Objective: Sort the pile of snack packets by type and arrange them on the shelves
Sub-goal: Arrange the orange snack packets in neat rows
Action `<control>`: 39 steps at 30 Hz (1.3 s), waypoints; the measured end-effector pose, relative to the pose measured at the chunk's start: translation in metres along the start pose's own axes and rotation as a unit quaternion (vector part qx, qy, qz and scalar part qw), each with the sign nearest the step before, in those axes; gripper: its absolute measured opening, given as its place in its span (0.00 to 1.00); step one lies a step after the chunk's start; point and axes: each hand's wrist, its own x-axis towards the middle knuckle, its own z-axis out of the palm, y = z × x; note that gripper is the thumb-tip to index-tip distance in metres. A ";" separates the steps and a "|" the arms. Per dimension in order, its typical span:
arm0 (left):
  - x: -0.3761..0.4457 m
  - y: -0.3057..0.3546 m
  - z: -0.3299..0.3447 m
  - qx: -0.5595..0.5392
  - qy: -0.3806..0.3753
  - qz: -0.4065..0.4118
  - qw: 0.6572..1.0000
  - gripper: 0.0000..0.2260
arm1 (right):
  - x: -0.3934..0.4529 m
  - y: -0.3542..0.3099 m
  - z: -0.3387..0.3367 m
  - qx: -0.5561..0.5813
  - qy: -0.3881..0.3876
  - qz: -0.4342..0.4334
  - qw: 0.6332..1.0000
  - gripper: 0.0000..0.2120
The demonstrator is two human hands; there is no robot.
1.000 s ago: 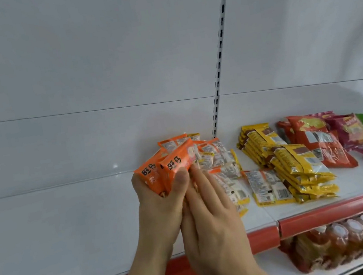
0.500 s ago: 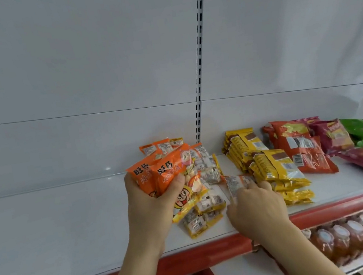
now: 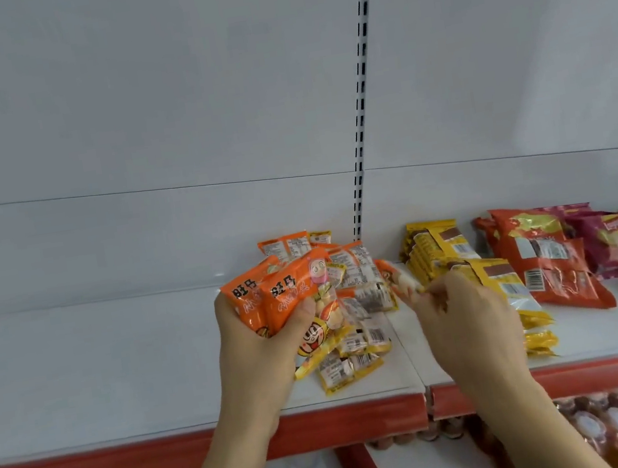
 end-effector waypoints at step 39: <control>0.038 0.036 -0.376 -0.067 0.094 -0.049 0.992 0.37 | -0.198 -0.370 0.119 0.498 -0.225 -0.030 0.837 0.10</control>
